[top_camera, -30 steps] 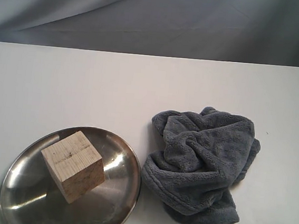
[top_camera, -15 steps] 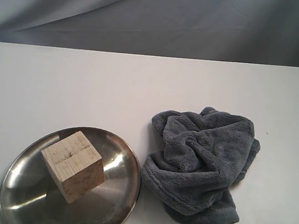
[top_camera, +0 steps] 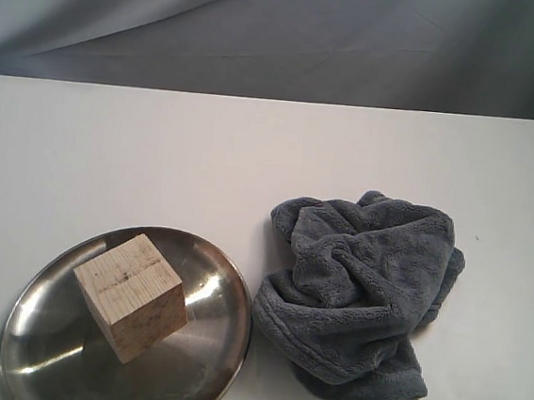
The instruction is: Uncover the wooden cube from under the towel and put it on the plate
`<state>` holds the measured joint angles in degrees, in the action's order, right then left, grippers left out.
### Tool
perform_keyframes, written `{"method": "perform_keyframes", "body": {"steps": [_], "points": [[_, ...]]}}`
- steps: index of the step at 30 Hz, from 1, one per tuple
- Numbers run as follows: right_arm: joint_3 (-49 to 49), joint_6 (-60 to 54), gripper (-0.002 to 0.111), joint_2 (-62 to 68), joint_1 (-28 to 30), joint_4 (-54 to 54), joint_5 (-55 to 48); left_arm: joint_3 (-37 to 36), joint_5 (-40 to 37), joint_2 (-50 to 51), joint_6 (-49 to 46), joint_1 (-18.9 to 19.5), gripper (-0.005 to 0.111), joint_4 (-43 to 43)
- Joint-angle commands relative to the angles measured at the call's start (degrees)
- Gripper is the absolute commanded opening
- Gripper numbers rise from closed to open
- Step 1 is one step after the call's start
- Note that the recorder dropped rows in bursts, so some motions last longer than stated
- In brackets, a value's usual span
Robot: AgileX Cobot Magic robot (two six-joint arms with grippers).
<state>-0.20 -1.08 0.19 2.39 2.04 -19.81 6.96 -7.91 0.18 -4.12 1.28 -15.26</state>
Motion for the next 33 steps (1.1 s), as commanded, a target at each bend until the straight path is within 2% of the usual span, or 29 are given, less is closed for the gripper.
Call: {"method": "perform_keyframes", "body": {"steps": [1,4,8,12,14,22,33], "points": [[0.2,0.2,0.000,-0.2,0.4,-0.3,0.1,-0.4,0.1,-0.2,19.9,0.1,0.000,20.7],[0.2,0.2,0.000,-0.2,0.4,-0.3,0.1,-1.6,0.3,-0.2,21.3,0.1,0.000,23.6],[0.2,0.1,0.000,-0.2,0.4,-0.3,0.1,-4.3,0.4,-0.2,17.0,0.1,0.000,21.6],[0.2,0.1,0.000,-0.2,0.4,-0.3,0.1,-7.0,0.4,-0.2,16.9,0.1,0.000,21.6],[0.2,0.1,0.000,-0.2,0.4,-0.3,0.1,-7.0,0.4,-0.2,16.9,0.1,0.000,21.9],[0.2,0.2,0.000,-0.2,0.4,-0.3,0.1,-7.0,-7.6,-0.2,12.8,0.1,0.000,22.4],[0.2,0.1,0.000,-0.2,0.4,-0.3,0.1,-7.0,-8.8,-0.2,12.8,0.1,0.000,22.4]]}}
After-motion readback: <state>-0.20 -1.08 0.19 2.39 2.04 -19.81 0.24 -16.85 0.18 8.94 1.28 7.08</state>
